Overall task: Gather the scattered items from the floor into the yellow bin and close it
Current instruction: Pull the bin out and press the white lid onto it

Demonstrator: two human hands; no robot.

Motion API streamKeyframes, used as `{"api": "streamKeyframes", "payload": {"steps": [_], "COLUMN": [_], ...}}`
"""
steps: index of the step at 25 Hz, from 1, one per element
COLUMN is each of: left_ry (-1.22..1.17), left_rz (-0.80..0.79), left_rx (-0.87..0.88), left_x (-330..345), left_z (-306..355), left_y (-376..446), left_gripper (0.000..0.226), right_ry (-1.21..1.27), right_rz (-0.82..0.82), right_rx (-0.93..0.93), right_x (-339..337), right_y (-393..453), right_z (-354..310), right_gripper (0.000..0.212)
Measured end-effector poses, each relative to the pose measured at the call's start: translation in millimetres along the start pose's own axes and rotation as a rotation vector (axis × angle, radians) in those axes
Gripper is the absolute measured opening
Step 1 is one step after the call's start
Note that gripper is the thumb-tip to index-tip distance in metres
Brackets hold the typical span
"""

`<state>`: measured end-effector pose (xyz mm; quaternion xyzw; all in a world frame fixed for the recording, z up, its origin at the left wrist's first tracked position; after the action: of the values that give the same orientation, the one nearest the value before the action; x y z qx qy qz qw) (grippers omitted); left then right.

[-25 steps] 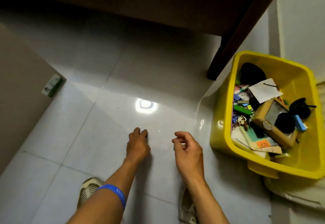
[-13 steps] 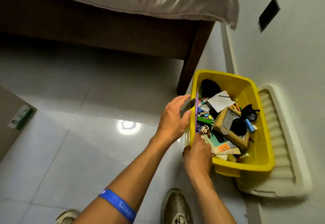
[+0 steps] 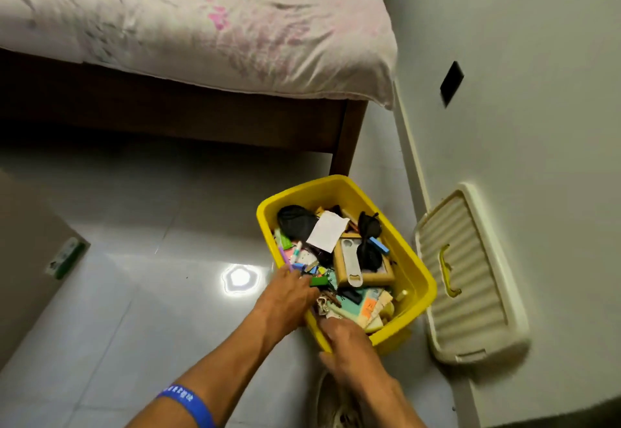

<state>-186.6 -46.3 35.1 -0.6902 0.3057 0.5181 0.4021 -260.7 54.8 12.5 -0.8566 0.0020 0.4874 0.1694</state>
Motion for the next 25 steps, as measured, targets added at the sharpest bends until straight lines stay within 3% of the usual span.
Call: {"api": "streamKeyframes", "payload": {"steps": [2, 3, 5, 7, 9, 11, 13, 16, 19, 22, 25], "left_ry": [-0.009, 0.002, -0.009, -0.054, -0.091, -0.116, -0.123, -0.116, -0.158, -0.233, -0.344], "left_rz": [-0.103, -0.114, -0.090, -0.073, -0.047, -0.020, -0.006, 0.003, 0.007, -0.021, -0.049], "left_rx": [0.022, 0.041, 0.034, -0.026, -0.112, -0.204, -0.264, -0.257, -0.265, -0.362, -0.507], "left_x": [-3.2, -3.4, -0.8, 1.4, 2.0, 1.2, 3.8, 5.6, 7.9, 7.0, 6.5], "left_z": [0.9, 2.9, 6.5, 9.4, 10.3, 10.1, 6.5, 5.3, 8.9, -1.0, -17.7], "left_y": [-12.8, -19.3, -29.9, -33.4, -28.3, -21.8, -19.3, -19.9, -18.9, -16.8, -21.3], "left_gripper": [0.038, 0.035, 0.027, 0.026, 0.028, 0.029, 0.030, 0.030, 0.030, 0.031, 0.046], "right_ry": [0.111, 0.191, 0.205, -0.028, -0.147, -0.011, 0.094, 0.139, 0.046, -0.033, -0.078], "right_rz": [-0.073, 0.000, 0.363, 0.600, 0.635, 0.619, 0.641, 0.692, 0.549, 0.606, 0.626], "right_rx": [-0.035, -0.014, 0.097, 0.306, 0.641, 0.962, 1.076, 1.068, 1.020, 0.800, 0.567], "right_x": [-14.7, -30.6, -83.7, -140.8, -177.4, -178.6, -162.0, -159.0, -141.8, -155.9, -216.7], "right_y": [1.3, 6.6, 21.3, 24.2, 10.7, -12.0, -21.9, -19.8, -14.0, -7.4, -3.6], "right_z": [-8.3, -8.2, 10.0, 48.3, 101.7, 136.5, 144.0, 147.1, 144.1, 112.5, 72.5], "right_gripper": [0.022, 0.023, 0.021, 0.030, 0.045, 0.058, 0.065, 0.058, 0.034, 0.018, 0.007]}}
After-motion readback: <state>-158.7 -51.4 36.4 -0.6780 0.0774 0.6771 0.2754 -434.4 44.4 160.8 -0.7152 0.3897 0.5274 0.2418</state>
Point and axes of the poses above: each hand's wrist, its own y-axis towards the middle knuckle, its own x-axis out of the palm, z = x × y, the point moved 5 cm from there along y, towards the middle knuckle, and after that the axes turned 7 degrees about z, right-handed, at the moved point
